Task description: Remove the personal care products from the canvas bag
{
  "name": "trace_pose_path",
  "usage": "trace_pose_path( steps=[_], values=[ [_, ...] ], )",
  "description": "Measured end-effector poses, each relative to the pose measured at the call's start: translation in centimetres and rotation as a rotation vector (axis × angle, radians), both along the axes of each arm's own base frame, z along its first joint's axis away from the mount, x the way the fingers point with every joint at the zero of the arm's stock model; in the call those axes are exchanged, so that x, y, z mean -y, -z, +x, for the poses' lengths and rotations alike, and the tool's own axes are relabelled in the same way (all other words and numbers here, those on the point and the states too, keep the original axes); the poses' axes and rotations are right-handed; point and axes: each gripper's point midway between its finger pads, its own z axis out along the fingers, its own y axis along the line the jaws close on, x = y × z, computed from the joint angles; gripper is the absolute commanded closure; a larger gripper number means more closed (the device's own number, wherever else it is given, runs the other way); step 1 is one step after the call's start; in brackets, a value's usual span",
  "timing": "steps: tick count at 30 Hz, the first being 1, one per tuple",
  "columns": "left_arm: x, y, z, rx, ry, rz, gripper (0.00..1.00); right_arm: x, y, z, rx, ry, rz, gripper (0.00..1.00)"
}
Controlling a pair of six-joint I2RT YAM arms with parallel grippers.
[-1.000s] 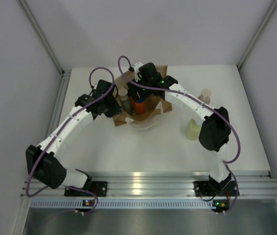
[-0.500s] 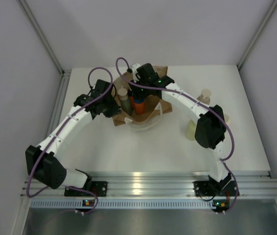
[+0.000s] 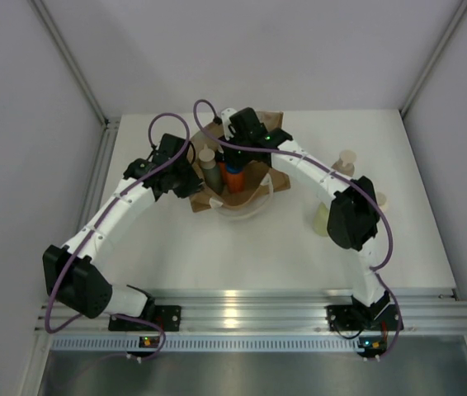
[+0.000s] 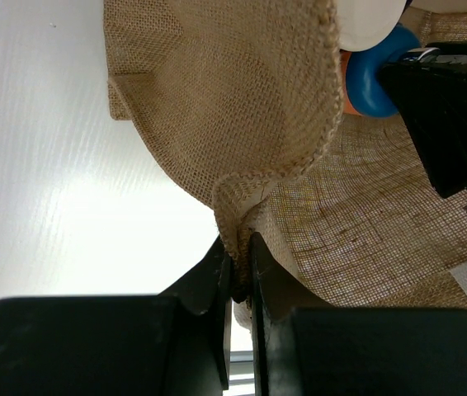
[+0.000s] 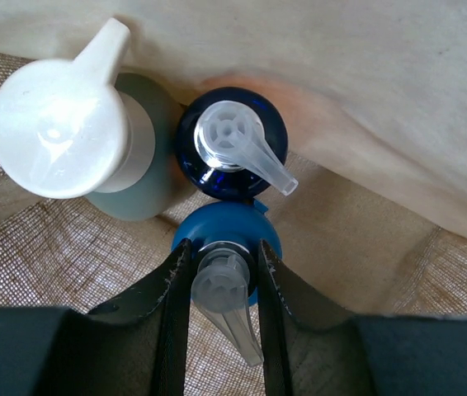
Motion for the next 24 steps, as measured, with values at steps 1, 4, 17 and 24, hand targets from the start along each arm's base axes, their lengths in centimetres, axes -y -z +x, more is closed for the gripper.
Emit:
trace_pose_path(
  steps=[1,4,17,24],
  values=[
    [0.0,0.0,0.0,0.000,0.001,0.000,1.00,0.0,0.0,0.0,0.000,0.001,-0.001,1.00],
    [0.0,0.0,0.0,0.000,0.004,0.000,1.00,0.1,-0.1,0.0,0.003,0.005,-0.002,1.00],
    [0.0,0.0,0.0,-0.001,0.012,0.001,1.00,2.8,-9.2,-2.9,0.100,0.014,0.075,1.00],
    [0.0,0.0,0.0,-0.001,0.018,0.004,1.00,5.0,-19.0,-6.6,0.242,-0.031,0.217,1.00]
  ],
)
